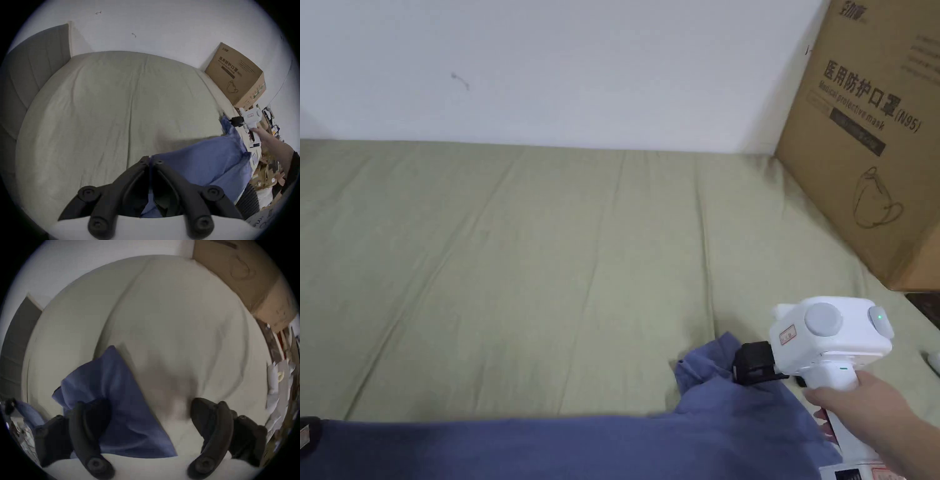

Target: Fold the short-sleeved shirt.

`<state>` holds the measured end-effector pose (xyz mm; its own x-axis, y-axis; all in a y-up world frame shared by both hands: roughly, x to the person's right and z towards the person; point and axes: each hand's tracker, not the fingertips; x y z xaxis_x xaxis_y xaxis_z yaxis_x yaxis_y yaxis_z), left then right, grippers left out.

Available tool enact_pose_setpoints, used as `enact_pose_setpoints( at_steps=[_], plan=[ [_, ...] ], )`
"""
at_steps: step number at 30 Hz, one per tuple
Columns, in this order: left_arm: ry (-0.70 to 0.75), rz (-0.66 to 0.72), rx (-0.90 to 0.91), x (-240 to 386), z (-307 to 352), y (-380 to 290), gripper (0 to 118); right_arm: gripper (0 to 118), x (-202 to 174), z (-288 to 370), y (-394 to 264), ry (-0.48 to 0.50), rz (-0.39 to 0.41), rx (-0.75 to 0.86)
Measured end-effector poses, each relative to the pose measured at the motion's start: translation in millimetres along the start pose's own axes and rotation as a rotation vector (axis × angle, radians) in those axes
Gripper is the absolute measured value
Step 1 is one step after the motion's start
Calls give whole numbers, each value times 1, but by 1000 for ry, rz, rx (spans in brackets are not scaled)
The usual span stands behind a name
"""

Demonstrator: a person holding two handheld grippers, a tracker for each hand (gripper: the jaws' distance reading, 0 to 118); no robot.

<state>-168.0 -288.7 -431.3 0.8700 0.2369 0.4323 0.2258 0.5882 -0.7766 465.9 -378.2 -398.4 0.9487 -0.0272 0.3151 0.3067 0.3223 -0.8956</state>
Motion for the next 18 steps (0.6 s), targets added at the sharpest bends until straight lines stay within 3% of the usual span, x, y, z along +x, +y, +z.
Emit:
enact_pose_setpoints(
  at_steps=[2,4,5,6,9,11,18],
  plan=[
    [21,-13,-14,0,-5,-1,2,0,-9,18,-5,-4,15,16],
    [24,-3,-18,-3,-10,-2,2,0,-12,27,-7,70,37,19],
    [20,21,-17,-6,-13,-3,2,0,-12,32,-12,27,33,47],
    [10,57,-7,-9,-15,-3,2,0,-7,38,-13,49,13,91],
    [9,86,28,-15,-20,2,2,0,8,64,-5,99,-152,244],
    [18,88,64,-16,-22,10,2,0,13,77,3,132,-200,292],
    [-21,58,227,-17,-7,52,2,0,7,146,21,120,-240,460]
  ],
)
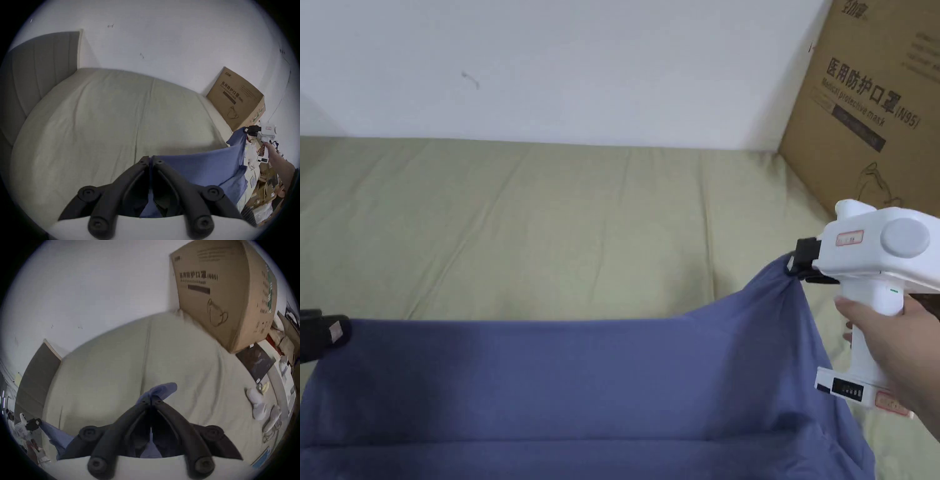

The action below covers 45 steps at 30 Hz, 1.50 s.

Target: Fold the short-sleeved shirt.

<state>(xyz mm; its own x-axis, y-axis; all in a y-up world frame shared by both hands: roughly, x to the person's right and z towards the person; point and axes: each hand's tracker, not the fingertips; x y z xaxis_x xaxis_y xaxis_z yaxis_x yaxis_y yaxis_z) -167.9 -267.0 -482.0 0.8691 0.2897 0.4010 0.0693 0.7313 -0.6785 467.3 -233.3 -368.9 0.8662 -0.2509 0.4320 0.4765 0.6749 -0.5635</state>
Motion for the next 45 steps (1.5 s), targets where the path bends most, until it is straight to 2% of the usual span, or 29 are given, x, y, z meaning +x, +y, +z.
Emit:
enact_pose_setpoints(
  at_steps=[5,9,12,17,20,23,24,25,26,27,28,29,30,31,35,39,41,42,43,44,45],
  plan=[
    [-18,-30,9,10,15,11,2,0,3,44,1,-2,19,58],
    [-60,-34,-17,9,38,-10,2,0,26,91,-40,32,-24,62],
    [-79,-23,-78,3,55,-43,2,0,49,120,-96,47,-31,-2],
    [-87,-27,-221,-11,68,-113,2,0,85,139,-195,4,-28,-195],
    [-61,-45,-287,-13,65,-141,2,0,108,125,-229,-26,-42,-256],
    [-55,-44,-291,-15,58,-154,2,0,113,116,-239,-16,-70,-249],
    [-51,-33,-296,-16,58,-156,2,2,111,116,-240,-20,-70,-237],
    [-48,-29,-312,-15,60,-155,5,15,107,118,-238,-22,-53,-219],
    [-41,-25,-306,-12,64,-153,16,35,103,120,-233,-34,-11,-194],
    [-16,-35,-281,-10,71,-149,38,57,99,123,-228,-38,29,-180],
    [11,-47,-249,-7,78,-143,75,86,91,131,-227,-23,50,-169],
    [8,-47,-221,-2,88,-137,106,100,85,138,-221,-12,71,-141],
    [10,-41,-189,5,98,-130,118,105,77,147,-214,7,81,-98],
    [5,-36,-126,10,112,-123,113,106,67,160,-210,34,89,-54],
    [13,-114,121,59,157,-96,114,106,19,206,-194,76,172,193],
    [52,-113,386,106,185,-94,118,107,-23,233,-199,102,198,455],
    [37,-106,506,125,191,-102,109,103,-38,240,-206,80,185,572],
    [49,-112,548,133,193,-106,98,96,-43,243,-208,83,174,602],
    [51,-122,565,137,193,-108,66,69,-46,244,-211,88,161,625],
    [49,-137,574,145,193,-111,34,31,-49,244,-212,93,156,641],
    [65,-150,574,151,191,-113,3,0,-52,243,-212,83,159,642]
  ],
)
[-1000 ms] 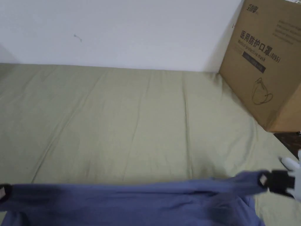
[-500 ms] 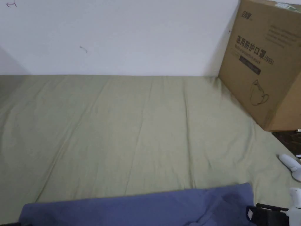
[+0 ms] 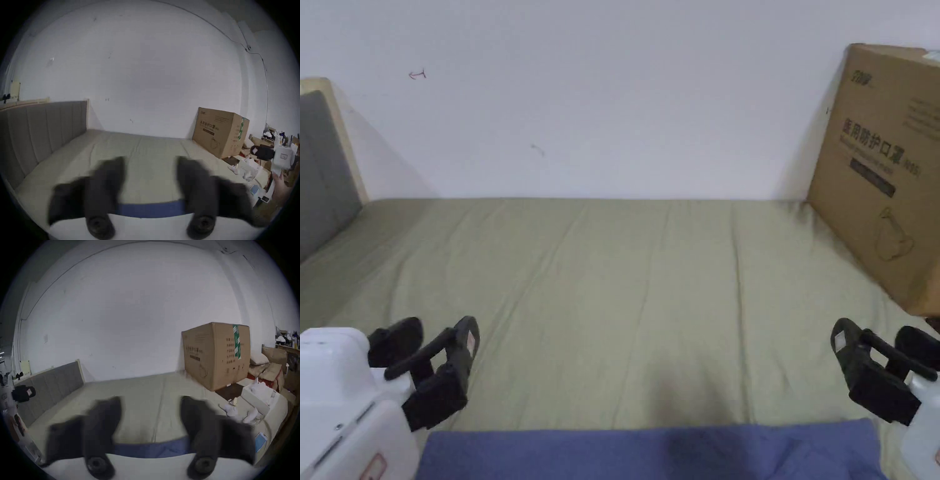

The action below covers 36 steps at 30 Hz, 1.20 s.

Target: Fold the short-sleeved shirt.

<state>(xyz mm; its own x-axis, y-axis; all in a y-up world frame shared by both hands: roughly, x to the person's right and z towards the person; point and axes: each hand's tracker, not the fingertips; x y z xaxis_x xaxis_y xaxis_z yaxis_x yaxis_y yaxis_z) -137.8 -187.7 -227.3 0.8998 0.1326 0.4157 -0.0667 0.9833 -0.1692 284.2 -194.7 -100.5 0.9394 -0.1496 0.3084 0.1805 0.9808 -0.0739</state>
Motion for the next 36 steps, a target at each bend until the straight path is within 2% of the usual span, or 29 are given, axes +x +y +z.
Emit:
enact_pose_setpoints(
  at_steps=[2,4,7,10,13,14,15,16,17,18,19,22,23,27,30,32,33,34,35,36],
  plan=[
    [47,-59,-8,6,-2,-4,0,0,-3,-5,2,-43,27,-29],
    [5,-41,6,3,-1,-4,0,0,-2,-7,5,-27,11,-29],
    [76,-71,-42,-15,-6,12,0,0,1,-6,13,-24,37,-29],
    [-20,141,-301,-79,-32,24,0,0,7,-6,19,-17,68,-49],
    [-218,508,-657,-164,-71,-10,1,0,12,-13,14,-9,95,-154],
    [-275,588,-731,-178,-77,-24,1,0,13,-16,11,2,111,-204],
    [-326,611,-764,-194,-82,-44,1,0,13,-19,8,14,121,-234],
    [-360,689,-783,-204,-84,-60,6,0,12,-19,6,13,125,-239],
    [-350,751,-804,-219,-88,-78,19,0,12,-19,6,8,122,-238],
    [-340,816,-826,-222,-89,-92,41,0,10,-18,6,-1,123,-241],
    [-348,864,-815,-230,-92,-106,72,0,7,-17,5,-13,130,-244],
    [-345,947,-804,-239,-100,-143,115,0,3,-17,-1,-36,134,-237],
    [-353,967,-799,-241,-104,-156,118,0,2,-18,-2,-45,124,-240],
    [-407,1101,-802,-265,-131,-207,118,0,3,-21,-5,-72,74,-264],
    [-598,1258,-705,-259,-146,-222,118,0,4,-24,-4,-84,75,-278],
    [-652,1340,-728,-246,-160,-233,118,0,5,-26,-3,-90,77,-286],
    [-657,1329,-760,-236,-160,-236,118,0,6,-28,-2,-91,70,-292],
    [-686,1286,-755,-234,-164,-238,113,0,7,-29,-2,-88,58,-298],
    [-665,1226,-764,-232,-164,-240,98,0,8,-30,-2,-83,43,-305],
    [-576,1163,-791,-231,-165,-246,68,0,8,-31,-2,-81,34,-309]
  ],
)
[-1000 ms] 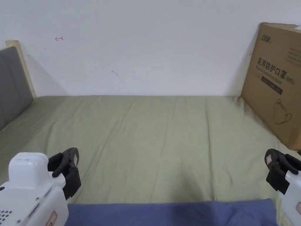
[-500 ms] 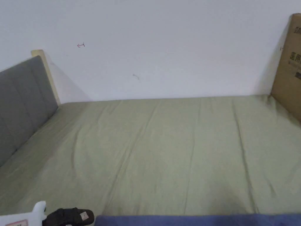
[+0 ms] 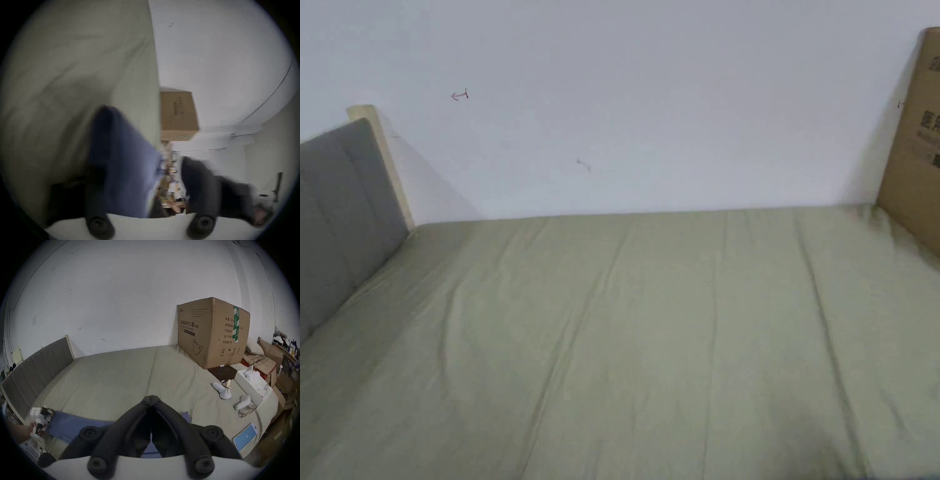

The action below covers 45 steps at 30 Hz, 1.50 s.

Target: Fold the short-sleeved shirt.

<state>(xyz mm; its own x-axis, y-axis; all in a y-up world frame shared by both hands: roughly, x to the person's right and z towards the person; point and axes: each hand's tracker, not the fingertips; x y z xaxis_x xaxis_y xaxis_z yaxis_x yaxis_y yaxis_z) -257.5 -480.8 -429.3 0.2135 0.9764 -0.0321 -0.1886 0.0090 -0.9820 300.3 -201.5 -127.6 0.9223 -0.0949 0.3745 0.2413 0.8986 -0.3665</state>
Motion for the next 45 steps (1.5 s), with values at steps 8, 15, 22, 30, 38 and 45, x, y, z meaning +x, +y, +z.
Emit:
enact_pose_setpoints(
  at_steps=[8,15,22,30,38,45],
  plan=[
    [332,-253,0,49,14,-11,6,0,-1,-5,-4,23,5,-36],
    [1003,-464,151,141,49,-47,6,0,3,-10,-12,49,-25,-66],
    [840,-655,92,220,-34,-91,6,0,10,-9,-21,77,-86,-90],
    [752,-554,-200,200,-203,-112,6,0,24,1,-25,79,-106,-105],
    [521,-407,-221,189,-207,-114,118,0,32,5,-28,83,-119,-101],
    [614,-704,-83,226,-139,-127,3,0,31,2,-28,101,-124,-108]
  ],
)
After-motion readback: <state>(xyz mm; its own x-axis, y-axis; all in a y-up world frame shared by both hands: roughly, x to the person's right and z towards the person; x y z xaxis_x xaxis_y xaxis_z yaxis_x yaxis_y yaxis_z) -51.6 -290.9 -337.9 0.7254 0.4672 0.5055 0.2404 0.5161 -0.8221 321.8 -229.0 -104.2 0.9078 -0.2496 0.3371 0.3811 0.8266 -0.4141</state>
